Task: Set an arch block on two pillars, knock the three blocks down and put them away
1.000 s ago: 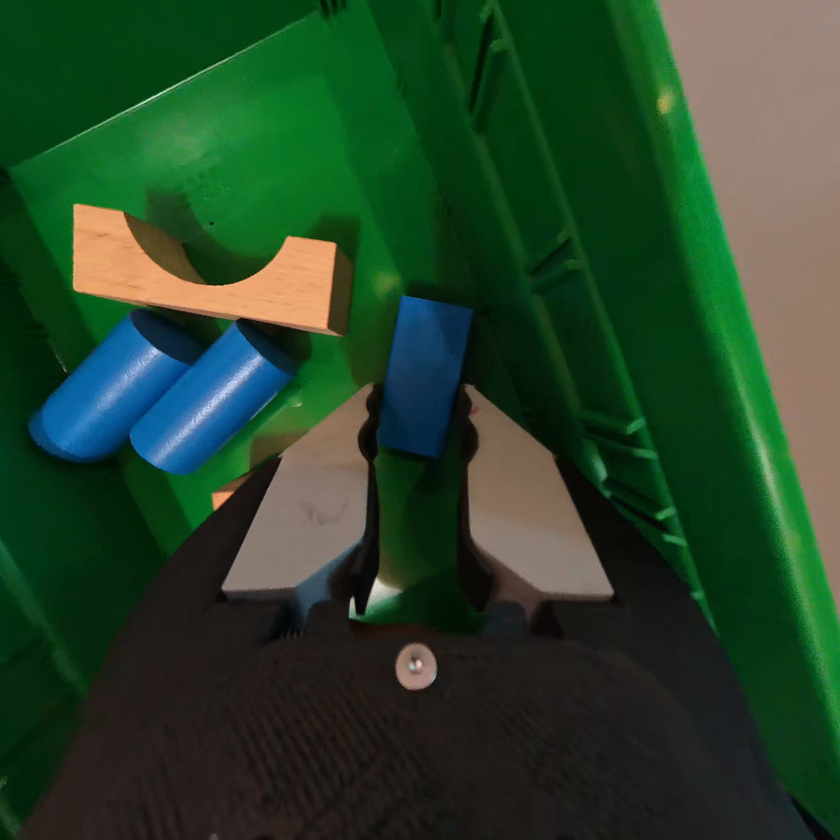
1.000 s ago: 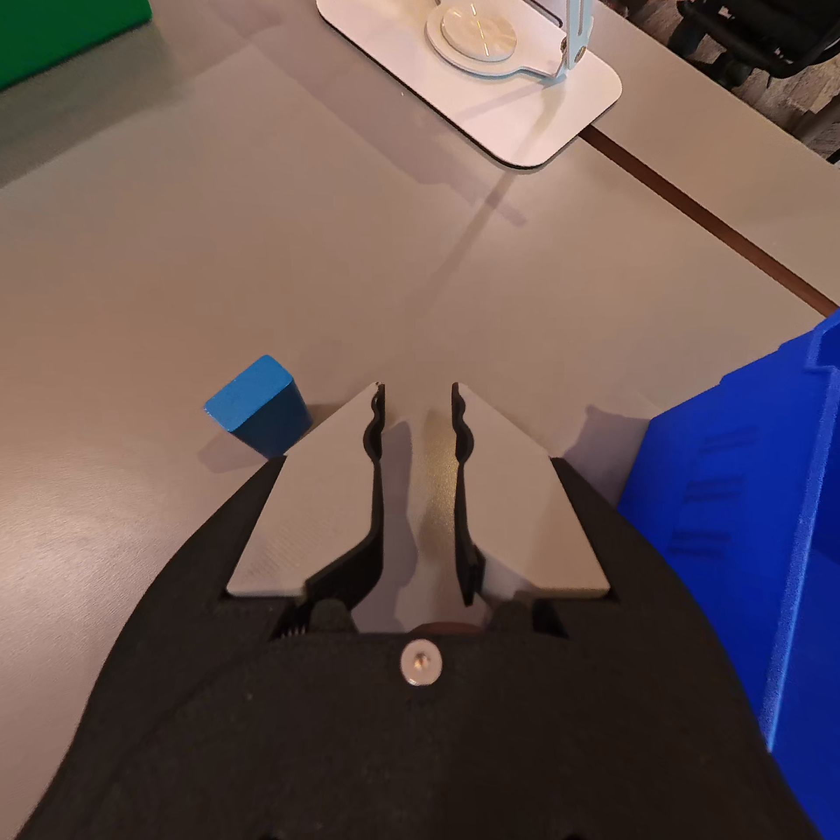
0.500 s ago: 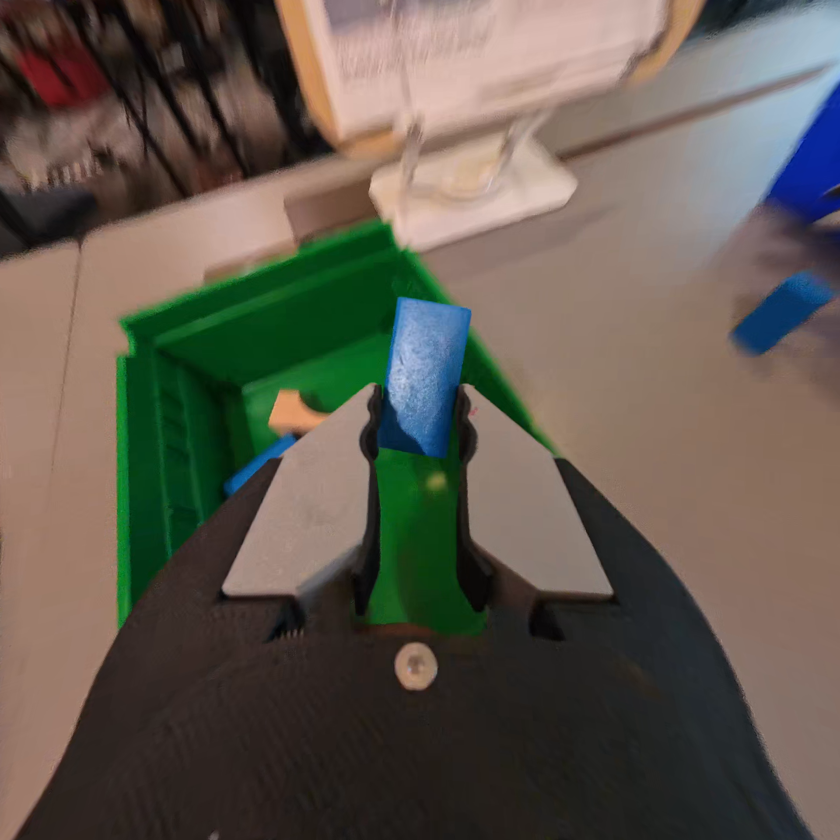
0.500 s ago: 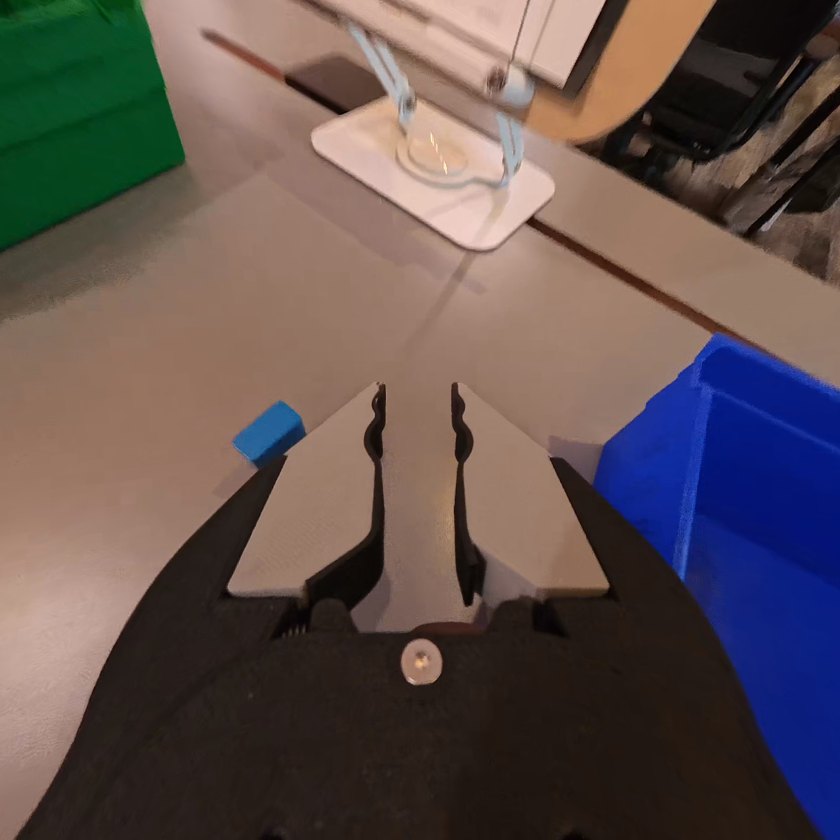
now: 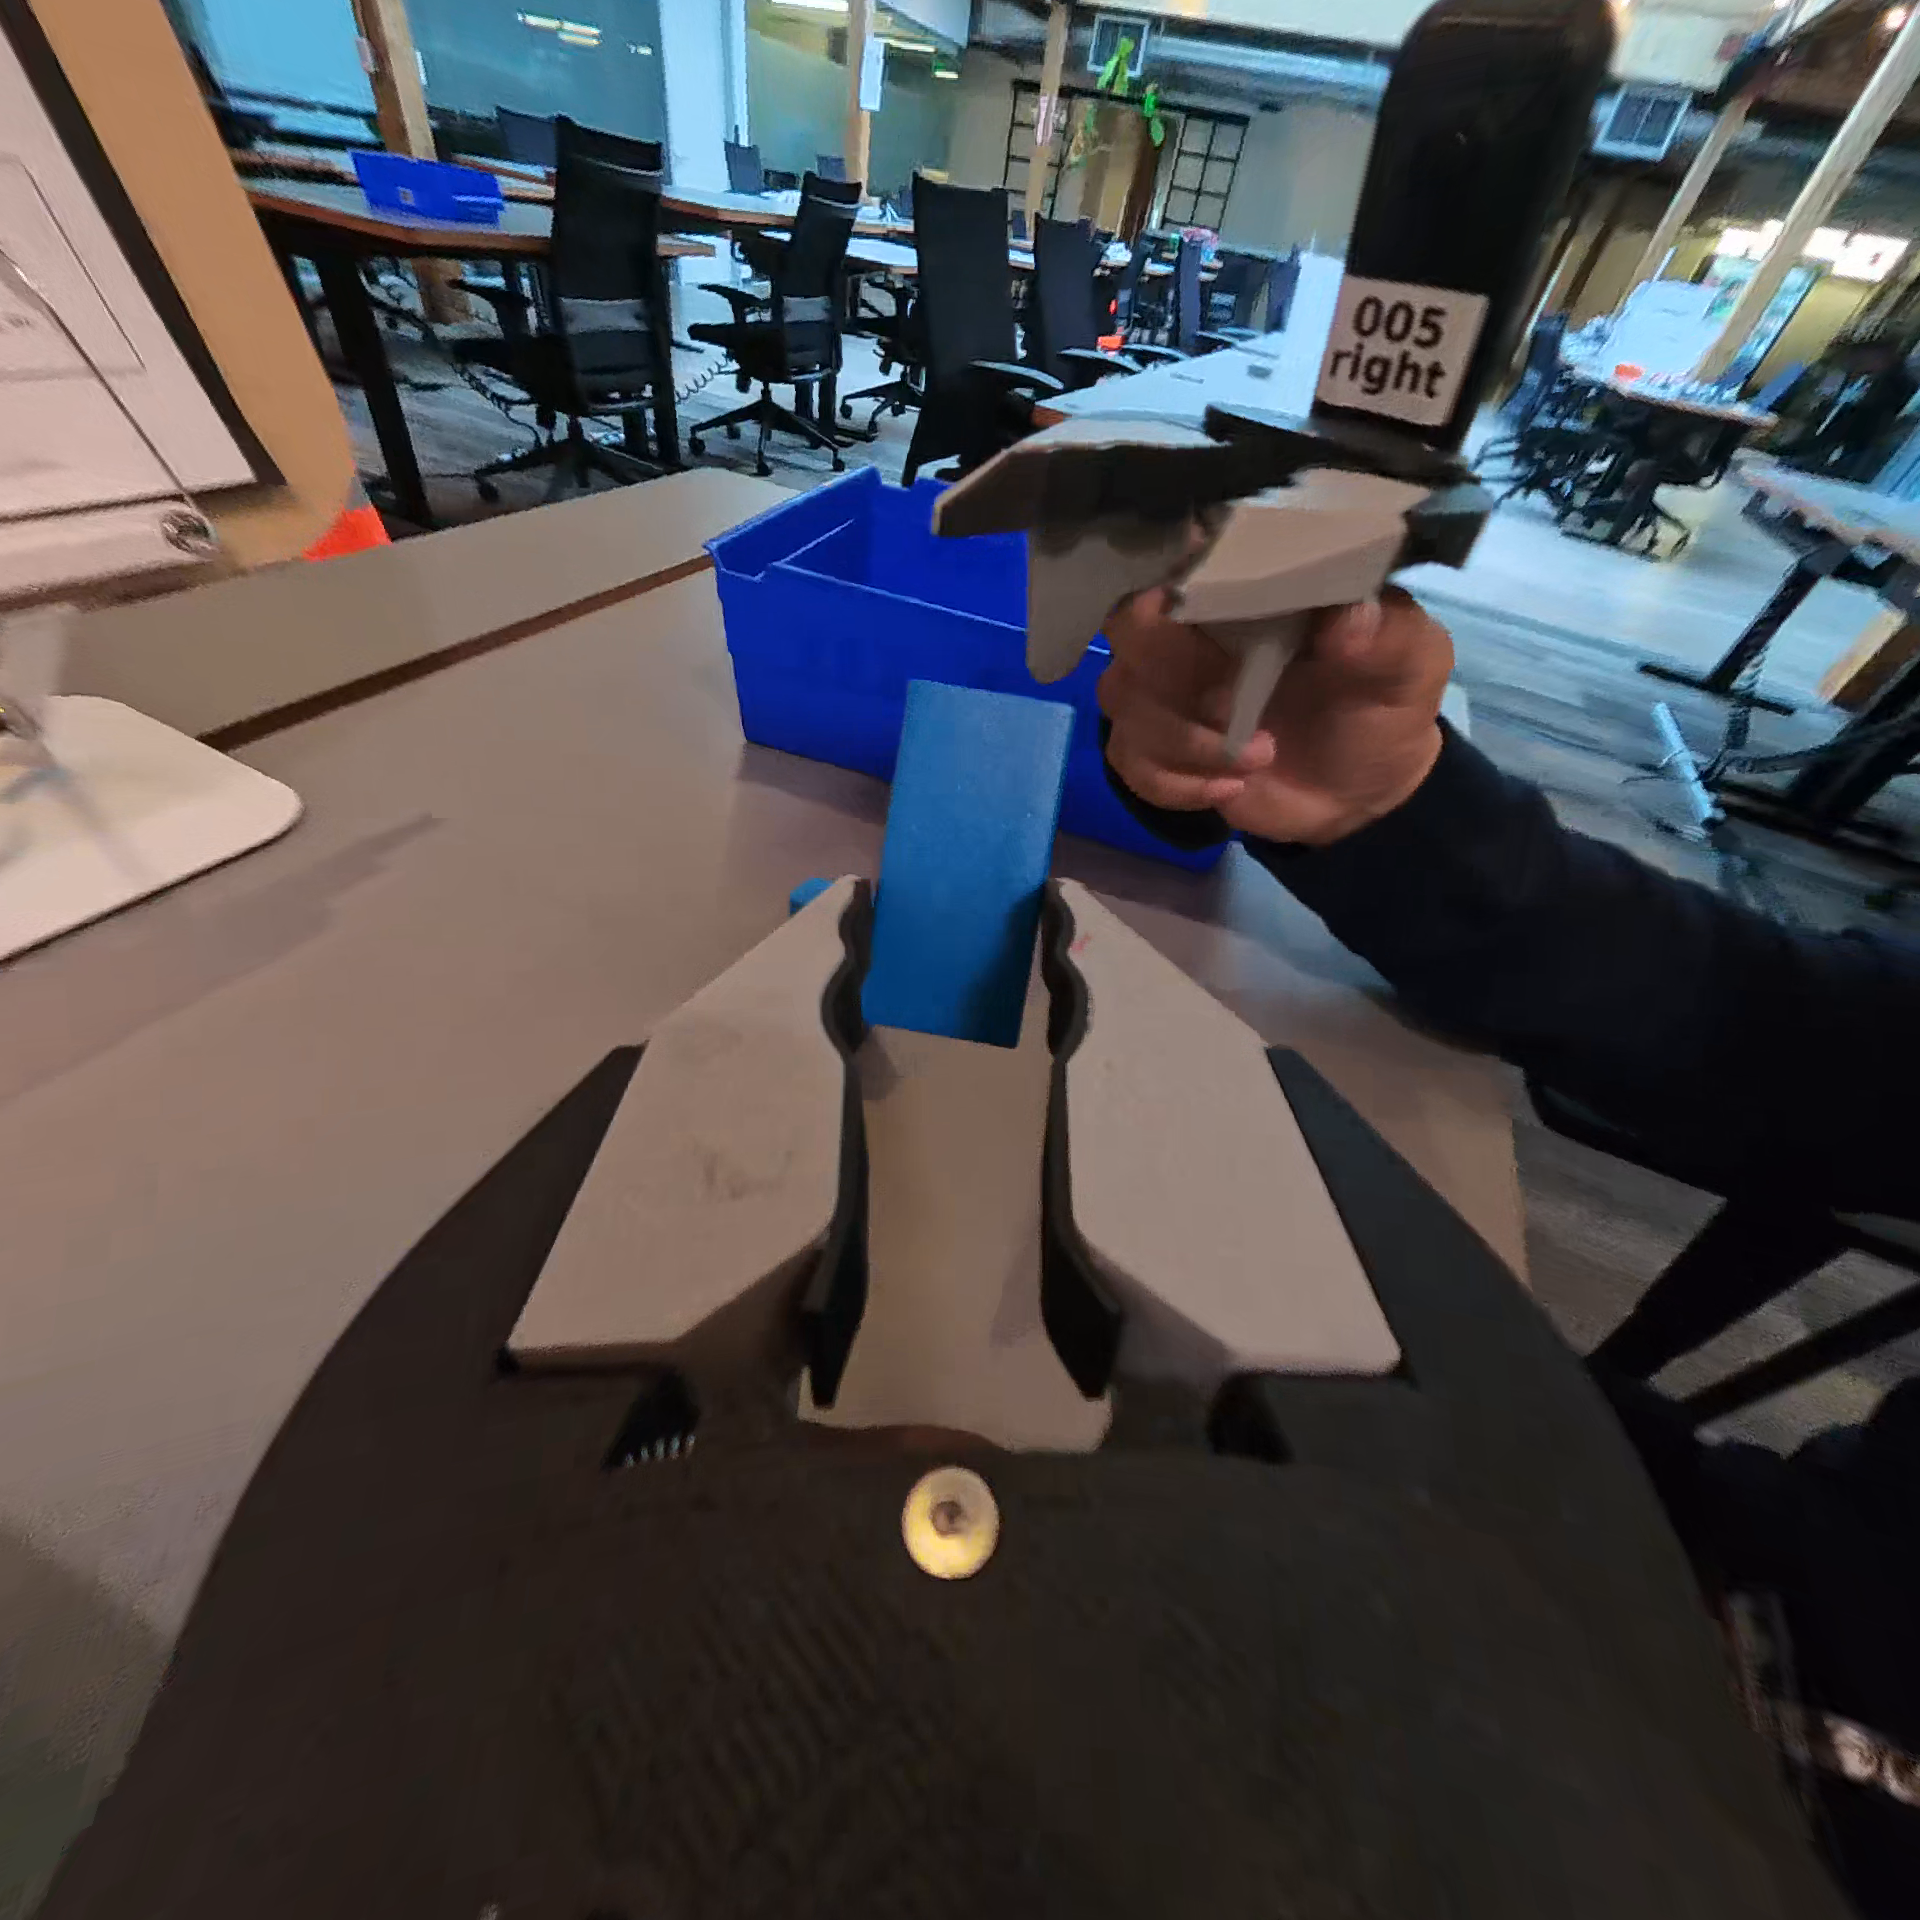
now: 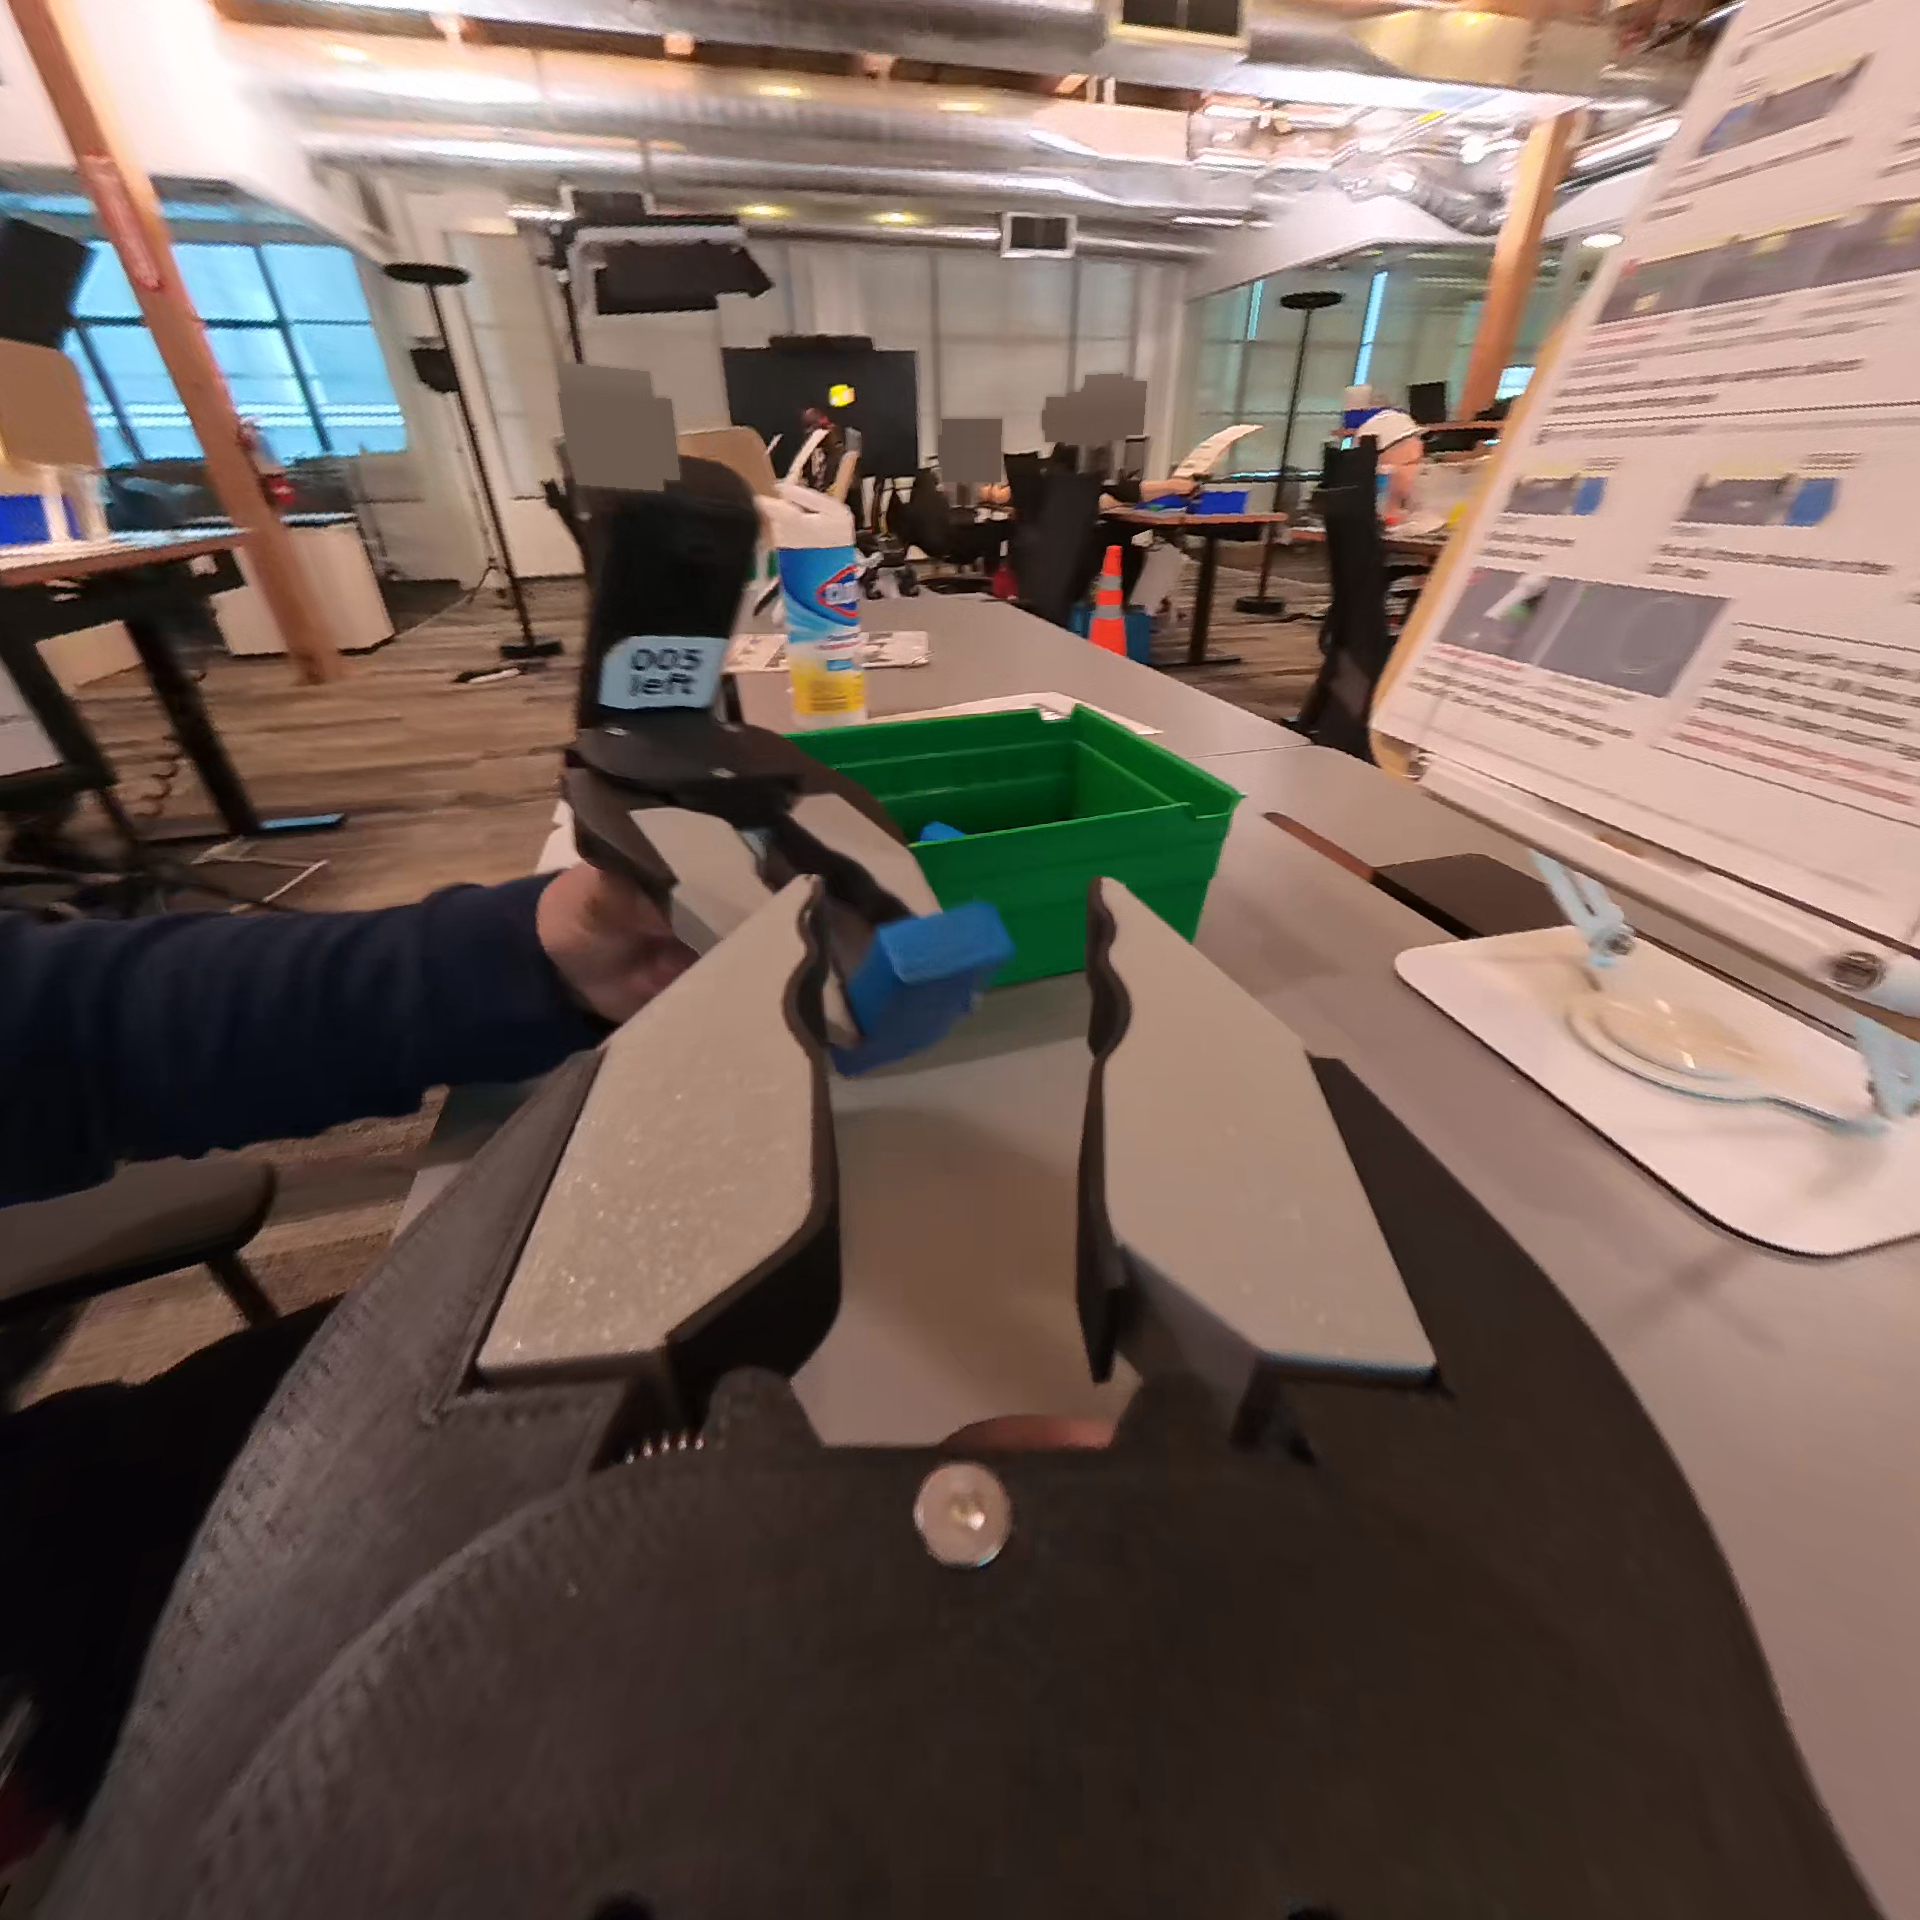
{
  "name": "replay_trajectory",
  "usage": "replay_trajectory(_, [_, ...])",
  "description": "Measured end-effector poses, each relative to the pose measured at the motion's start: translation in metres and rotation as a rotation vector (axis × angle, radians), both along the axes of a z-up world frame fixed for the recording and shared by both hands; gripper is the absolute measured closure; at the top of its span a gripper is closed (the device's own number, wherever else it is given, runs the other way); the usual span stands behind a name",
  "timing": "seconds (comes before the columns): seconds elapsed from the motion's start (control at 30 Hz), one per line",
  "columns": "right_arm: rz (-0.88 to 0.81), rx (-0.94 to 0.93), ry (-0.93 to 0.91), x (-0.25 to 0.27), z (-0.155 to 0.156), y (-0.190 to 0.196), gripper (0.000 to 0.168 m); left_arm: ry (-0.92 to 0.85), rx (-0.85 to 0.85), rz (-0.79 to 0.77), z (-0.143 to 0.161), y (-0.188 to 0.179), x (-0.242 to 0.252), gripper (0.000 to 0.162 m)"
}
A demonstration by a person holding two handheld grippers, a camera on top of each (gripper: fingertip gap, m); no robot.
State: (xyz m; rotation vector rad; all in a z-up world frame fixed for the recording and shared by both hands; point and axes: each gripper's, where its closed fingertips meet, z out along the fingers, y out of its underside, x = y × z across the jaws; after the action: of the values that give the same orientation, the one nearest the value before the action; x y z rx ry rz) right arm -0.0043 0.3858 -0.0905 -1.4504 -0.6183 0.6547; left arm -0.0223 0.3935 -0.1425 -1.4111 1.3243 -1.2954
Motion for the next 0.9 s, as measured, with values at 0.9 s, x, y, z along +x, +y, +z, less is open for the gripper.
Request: replay_trajectory(0.9, [0.150,-0.087,0.051,-0.032,-0.020,-0.002,0.136,-0.107,0.085,-0.115,-0.008,-0.022,0.008,0.132])
